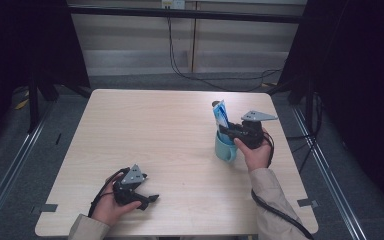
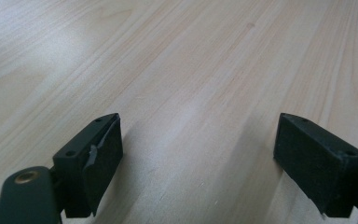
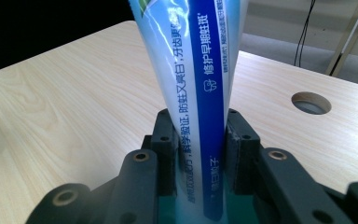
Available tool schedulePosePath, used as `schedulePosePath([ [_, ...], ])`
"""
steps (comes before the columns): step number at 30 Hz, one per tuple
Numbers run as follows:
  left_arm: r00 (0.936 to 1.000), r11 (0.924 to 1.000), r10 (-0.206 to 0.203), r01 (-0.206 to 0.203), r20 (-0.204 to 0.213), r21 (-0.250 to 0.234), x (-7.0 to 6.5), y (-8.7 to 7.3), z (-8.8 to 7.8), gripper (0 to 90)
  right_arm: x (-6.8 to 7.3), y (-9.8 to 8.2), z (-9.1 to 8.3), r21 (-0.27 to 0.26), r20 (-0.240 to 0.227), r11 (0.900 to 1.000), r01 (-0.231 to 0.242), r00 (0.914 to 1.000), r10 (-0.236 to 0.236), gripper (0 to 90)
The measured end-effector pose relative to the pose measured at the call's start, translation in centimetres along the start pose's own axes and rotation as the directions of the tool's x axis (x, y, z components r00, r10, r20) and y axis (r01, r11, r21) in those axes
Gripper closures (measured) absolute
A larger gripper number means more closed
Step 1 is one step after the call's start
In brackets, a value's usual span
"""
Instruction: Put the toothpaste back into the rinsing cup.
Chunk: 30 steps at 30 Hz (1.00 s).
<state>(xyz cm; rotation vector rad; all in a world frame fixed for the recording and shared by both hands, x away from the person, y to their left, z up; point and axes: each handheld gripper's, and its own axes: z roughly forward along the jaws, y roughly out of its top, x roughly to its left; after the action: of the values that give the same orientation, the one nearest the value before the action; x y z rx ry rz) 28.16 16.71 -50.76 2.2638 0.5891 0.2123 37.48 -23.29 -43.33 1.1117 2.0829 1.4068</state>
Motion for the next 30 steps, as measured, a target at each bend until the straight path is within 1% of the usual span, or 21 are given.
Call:
schedulePosePath([
  [6, 1.0000, 1.0000, 0.000, 0.000, 0.000, 0.000, 0.00, 0.00, 0.00, 15.3, -0.23, -0.09, -0.04, -0.009, -0.007, 1.000, -0.022, 0.9997, 0.022, 67.5],
  [11, 1.0000, 1.0000, 0.001, -0.001, 0.000, 0.000, 0.01, 0.00, 0.00, 15.3, -0.22, -0.04, -0.05, -0.007, -0.007, 1.000, -0.022, 0.9997, 0.022, 66.2],
  [14, 1.0000, 1.0000, 0.001, -0.001, 0.000, 0.000, 0.01, 0.00, 0.00, 15.3, -0.25, 0.06, -0.12, -0.011, 0.000, 1.000, -0.024, 0.9997, 0.024, 62.8],
  [20, 1.0000, 1.0000, 0.001, -0.001, 0.000, 0.000, 0.01, 0.00, 0.00, 15.3, -0.30, 0.10, -0.20, 0.011, 0.016, 1.000, -0.009, 0.9998, 0.009, 57.2],
  [24, 1.0000, 1.0000, 0.000, 0.000, 0.000, 0.000, 0.00, 0.00, 0.00, 15.3, -0.25, 0.19, -0.29, 0.010, 0.018, 1.000, -0.014, 0.9997, 0.014, 53.3],
  [26, 1.0000, 1.0000, 0.001, -0.001, 0.000, 0.000, 0.01, 0.00, 0.00, 15.3, -0.22, 0.25, -0.32, 0.012, 0.031, 1.000, -0.008, 0.9995, 0.007, 52.3],
  [30, 1.0000, 1.0000, 0.001, -0.001, 0.000, 0.000, 0.01, 0.00, 0.00, 15.3, -0.22, 0.28, -0.36, 0.013, 0.028, 1.000, -0.011, 0.9996, 0.010, 48.7],
])
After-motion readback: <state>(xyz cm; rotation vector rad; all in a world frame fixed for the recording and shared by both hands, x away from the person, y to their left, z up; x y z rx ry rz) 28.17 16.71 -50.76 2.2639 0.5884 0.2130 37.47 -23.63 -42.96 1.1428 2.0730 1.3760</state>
